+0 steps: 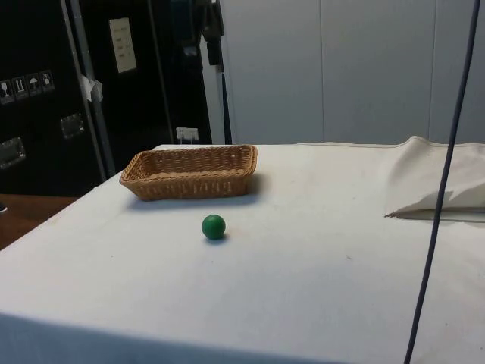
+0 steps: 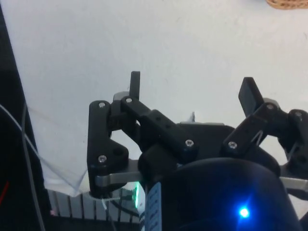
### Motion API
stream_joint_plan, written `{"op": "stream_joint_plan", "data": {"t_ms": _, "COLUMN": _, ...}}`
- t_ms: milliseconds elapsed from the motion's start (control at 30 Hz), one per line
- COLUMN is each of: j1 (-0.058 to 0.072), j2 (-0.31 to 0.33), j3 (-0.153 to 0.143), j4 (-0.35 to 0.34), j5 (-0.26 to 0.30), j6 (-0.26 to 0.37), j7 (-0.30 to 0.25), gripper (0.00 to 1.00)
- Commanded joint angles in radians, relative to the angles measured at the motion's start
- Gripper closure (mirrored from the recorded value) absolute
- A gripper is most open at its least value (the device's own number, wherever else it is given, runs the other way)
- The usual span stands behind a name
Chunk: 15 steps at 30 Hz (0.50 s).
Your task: Pick up the ball and place it into the basket.
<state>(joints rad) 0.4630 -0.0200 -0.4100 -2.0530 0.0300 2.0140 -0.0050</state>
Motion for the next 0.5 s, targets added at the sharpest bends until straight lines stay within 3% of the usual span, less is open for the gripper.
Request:
{"op": "stream_joint_plan", "data": {"t_ms": 0, "j1": 0.000, "j2": -0.003, "j3": 0.004, "j4": -0.009, "j5": -0.001, "j6": 0.013, "j7": 0.002, "gripper": 0.00}}
{"op": "stream_joint_plan", "data": {"t_ms": 100, "j1": 0.003, "j2": -0.021, "j3": 0.022, "j4": -0.052, "j5": -0.013, "j6": 0.074, "j7": 0.025, "gripper": 0.00}}
{"op": "stream_joint_plan", "data": {"t_ms": 300, "j1": 0.004, "j2": -0.028, "j3": 0.046, "j4": -0.102, "j5": -0.008, "j6": 0.138, "j7": 0.040, "gripper": 0.00}}
{"op": "stream_joint_plan", "data": {"t_ms": 333, "j1": 0.001, "j2": -0.023, "j3": 0.045, "j4": -0.093, "j5": -0.001, "j6": 0.120, "j7": 0.029, "gripper": 0.00}}
{"op": "stream_joint_plan", "data": {"t_ms": 467, "j1": 0.003, "j2": -0.023, "j3": 0.065, "j4": -0.142, "j5": 0.000, "j6": 0.196, "j7": 0.049, "gripper": 0.00}}
